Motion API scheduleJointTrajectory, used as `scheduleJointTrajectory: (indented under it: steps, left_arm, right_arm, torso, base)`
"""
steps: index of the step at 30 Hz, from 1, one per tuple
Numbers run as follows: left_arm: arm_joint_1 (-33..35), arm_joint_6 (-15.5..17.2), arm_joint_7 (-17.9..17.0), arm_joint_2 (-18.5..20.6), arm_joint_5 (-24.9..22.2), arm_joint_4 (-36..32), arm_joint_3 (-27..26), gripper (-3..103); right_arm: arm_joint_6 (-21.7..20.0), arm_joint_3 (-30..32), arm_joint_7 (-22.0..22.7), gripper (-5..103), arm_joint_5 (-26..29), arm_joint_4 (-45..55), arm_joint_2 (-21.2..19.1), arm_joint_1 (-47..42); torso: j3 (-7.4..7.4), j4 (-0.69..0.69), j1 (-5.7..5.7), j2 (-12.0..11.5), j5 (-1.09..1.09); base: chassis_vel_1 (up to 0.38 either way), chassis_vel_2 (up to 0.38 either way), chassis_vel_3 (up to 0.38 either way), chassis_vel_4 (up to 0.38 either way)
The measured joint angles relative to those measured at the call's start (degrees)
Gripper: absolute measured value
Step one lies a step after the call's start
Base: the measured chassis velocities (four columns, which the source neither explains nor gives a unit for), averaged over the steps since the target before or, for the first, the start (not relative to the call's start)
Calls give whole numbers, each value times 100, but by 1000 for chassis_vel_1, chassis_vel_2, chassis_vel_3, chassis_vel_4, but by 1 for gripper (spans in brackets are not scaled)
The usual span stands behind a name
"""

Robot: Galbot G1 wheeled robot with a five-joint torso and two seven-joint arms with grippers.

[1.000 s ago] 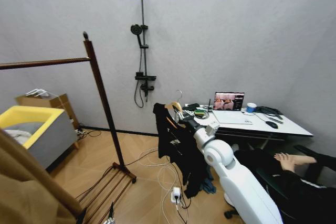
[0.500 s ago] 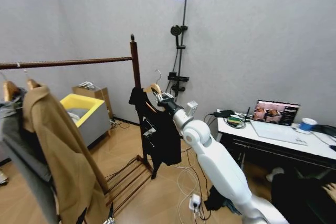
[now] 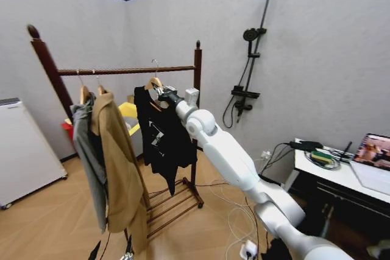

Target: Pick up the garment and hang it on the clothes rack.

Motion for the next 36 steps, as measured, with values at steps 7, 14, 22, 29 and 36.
scheduleJointTrajectory:
  steps: [7,14,22,29,36]
  left_arm:
    - [-1,0,2,0,0,0,1,100]
    - [0,0,1,0,0,0,1,100]
    - [0,0,2,0,0,0,1,100]
    - [-1,0,1,0,0,0,1,100]
    - [-1,0,1,0,0,1,1,100]
  right_arm:
    - [240,-42,-167,10,-361,-1420,768,657]
    - [372,1,-230,10,-747,-2467,878,949]
    - [541,138,-297,10,-917,-3284,855,1102]
    - [527,107,-341,10,-905,-3200,846,1118]
    - [510,-65,-376,10,-626,-3312,841,1450]
  torso:
    - [-1,-3,0,0,1]
    - [-1,-2,0,0,2]
    - [0,-1,0,0,2]
    - [0,0,0,0,2]
    - [-2,0,-1,1,1]
  base:
    - [17,20,12,18]
    - [0,0,0,0]
    - [0,0,0,0]
    - [0,0,0,0]
    - [0,0,0,0]
